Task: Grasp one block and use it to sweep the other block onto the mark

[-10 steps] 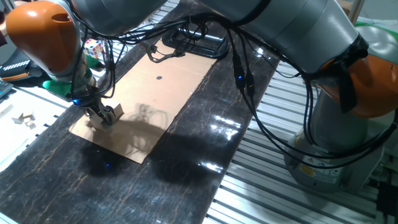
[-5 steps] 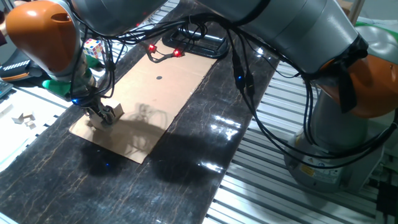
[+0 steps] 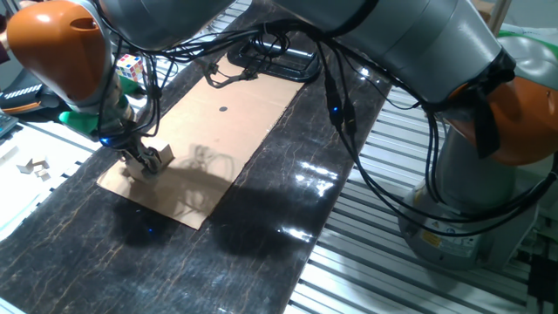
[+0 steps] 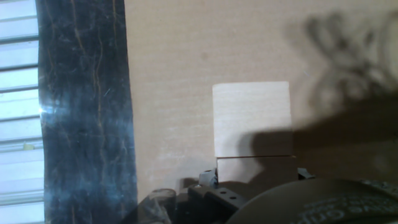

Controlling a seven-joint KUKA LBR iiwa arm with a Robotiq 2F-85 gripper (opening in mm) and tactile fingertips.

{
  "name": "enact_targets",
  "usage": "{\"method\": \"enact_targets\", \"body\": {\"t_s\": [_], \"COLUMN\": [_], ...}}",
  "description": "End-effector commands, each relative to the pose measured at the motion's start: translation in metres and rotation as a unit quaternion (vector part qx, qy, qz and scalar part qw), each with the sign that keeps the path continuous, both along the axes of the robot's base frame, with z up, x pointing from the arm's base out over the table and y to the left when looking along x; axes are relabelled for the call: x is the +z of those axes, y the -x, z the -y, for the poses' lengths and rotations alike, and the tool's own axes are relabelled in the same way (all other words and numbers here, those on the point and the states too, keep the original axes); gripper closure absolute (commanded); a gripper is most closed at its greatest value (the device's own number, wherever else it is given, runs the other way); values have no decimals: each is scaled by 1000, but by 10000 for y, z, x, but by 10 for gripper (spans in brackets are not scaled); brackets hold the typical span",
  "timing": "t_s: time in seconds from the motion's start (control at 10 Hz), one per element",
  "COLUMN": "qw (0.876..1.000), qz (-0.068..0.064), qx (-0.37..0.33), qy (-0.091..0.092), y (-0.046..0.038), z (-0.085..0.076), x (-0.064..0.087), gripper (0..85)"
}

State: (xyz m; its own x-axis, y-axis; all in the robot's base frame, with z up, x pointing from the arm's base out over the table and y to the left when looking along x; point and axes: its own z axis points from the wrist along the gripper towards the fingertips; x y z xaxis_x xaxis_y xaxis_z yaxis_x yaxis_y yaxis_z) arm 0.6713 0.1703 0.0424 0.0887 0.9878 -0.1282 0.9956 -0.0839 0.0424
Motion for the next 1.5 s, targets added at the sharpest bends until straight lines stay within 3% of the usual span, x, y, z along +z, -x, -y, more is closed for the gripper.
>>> {"method": "enact_targets", "body": {"t_s": [0.0,1.4], "qw": [1000,1000], "qz": [0,5], "qx": [-2,-28], "qy": [-1,-7], "y": [-3,-46], "z": [6,70], "x": [1,-7], "gripper": [843,843]}}
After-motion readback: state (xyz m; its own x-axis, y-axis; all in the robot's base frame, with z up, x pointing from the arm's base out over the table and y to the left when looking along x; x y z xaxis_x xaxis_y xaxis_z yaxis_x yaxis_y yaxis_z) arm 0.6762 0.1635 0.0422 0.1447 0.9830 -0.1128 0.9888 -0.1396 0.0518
